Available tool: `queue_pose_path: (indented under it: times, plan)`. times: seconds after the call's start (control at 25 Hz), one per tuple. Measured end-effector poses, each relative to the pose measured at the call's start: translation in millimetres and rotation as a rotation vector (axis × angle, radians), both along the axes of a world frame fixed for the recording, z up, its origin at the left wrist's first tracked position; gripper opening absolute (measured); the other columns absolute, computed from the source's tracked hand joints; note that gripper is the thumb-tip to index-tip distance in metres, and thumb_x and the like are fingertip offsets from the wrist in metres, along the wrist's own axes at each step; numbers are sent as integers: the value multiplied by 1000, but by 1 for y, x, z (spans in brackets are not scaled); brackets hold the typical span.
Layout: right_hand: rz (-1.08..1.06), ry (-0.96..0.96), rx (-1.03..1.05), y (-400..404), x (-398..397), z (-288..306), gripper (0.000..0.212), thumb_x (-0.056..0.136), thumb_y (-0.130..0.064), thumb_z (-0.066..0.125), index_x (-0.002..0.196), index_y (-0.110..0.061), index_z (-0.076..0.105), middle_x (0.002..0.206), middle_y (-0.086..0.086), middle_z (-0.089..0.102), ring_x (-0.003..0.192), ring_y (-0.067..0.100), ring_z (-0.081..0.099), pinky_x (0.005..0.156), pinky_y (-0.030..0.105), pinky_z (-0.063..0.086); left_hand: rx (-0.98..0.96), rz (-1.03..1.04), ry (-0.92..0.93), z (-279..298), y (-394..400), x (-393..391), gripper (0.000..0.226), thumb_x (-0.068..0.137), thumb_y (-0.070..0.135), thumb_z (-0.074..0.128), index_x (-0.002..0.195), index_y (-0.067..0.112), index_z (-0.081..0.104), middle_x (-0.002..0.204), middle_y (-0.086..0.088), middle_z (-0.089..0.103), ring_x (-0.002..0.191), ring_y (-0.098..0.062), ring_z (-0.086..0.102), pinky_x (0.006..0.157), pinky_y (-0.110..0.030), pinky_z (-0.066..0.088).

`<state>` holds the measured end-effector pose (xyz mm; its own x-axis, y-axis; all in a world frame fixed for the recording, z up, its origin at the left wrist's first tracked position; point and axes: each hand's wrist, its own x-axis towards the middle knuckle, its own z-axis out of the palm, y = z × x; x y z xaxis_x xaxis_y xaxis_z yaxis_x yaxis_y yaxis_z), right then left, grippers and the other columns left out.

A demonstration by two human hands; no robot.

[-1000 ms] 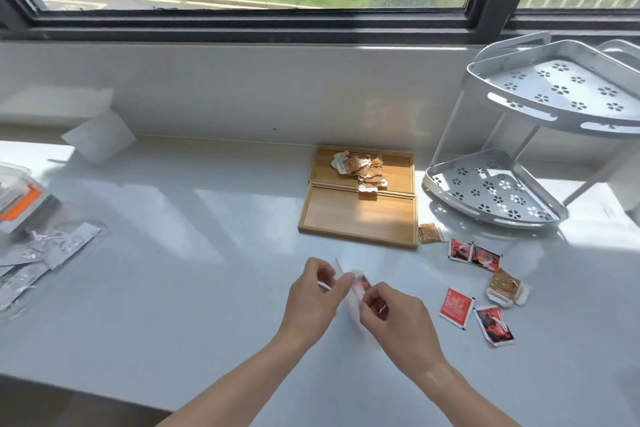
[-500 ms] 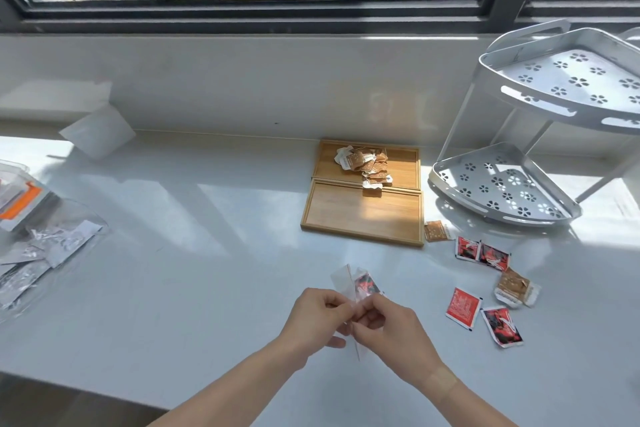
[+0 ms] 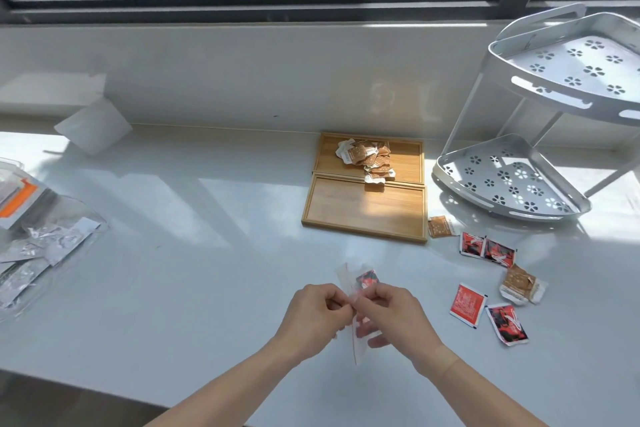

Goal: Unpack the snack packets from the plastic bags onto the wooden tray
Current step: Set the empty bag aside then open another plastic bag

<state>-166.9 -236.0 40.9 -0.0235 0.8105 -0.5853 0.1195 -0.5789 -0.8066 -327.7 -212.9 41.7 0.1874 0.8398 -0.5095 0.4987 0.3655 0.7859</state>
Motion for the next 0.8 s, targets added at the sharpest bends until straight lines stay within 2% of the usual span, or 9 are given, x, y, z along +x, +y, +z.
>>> queue_pose_path:
  times: [0.16,0.36,0.44,0.52,0.6,0.68,0.8]
  plan:
    - [39,42,-30,11,3,3,17,82,-24,66,78,-8,70,74,4,76,66,25,75,54,29,54,-37,16,-47,-1,4,-1,16,74,29,71,72,13,71,61,4,69,57,-8,62,56,-22,53]
    - [98,4,14,17,11,4,19,86,-22,64,77,-7,71,75,8,76,70,22,74,55,30,57,-134,-2,-175,-1,13,-7,12,83,23,75,76,14,70,66,3,71,62,-8,64,59,-19,51]
    - [168,-137,87,19,13,5,19,84,-24,62,73,-11,70,69,6,74,66,23,72,54,33,56,-151,-28,-189,0,14,-7,13,87,22,72,77,13,68,67,2,69,64,-10,63,62,-21,52]
    - [305,-369,203,21,14,7,19,80,-29,58,68,-15,65,63,2,71,60,21,66,54,35,53,-151,-76,-171,3,15,-6,15,88,22,69,78,11,65,67,3,66,64,-11,61,63,-24,53]
    - [384,-543,299,22,13,8,19,77,-30,56,67,-15,61,59,0,66,53,16,55,55,35,49,-109,-161,-73,7,17,-3,14,85,25,63,74,17,63,63,10,60,60,-10,55,59,-26,51]
    - [409,-620,356,23,10,9,17,75,-29,56,66,-15,58,56,-1,61,51,15,48,53,32,45,-9,-276,92,10,19,0,15,81,30,56,66,25,57,54,16,51,54,-9,44,56,-27,41]
    - [431,-733,391,26,11,16,15,73,-27,55,63,-16,52,52,-1,52,52,19,44,51,32,41,130,-312,208,14,22,1,16,80,28,51,65,23,50,51,13,47,50,-9,37,55,-29,33]
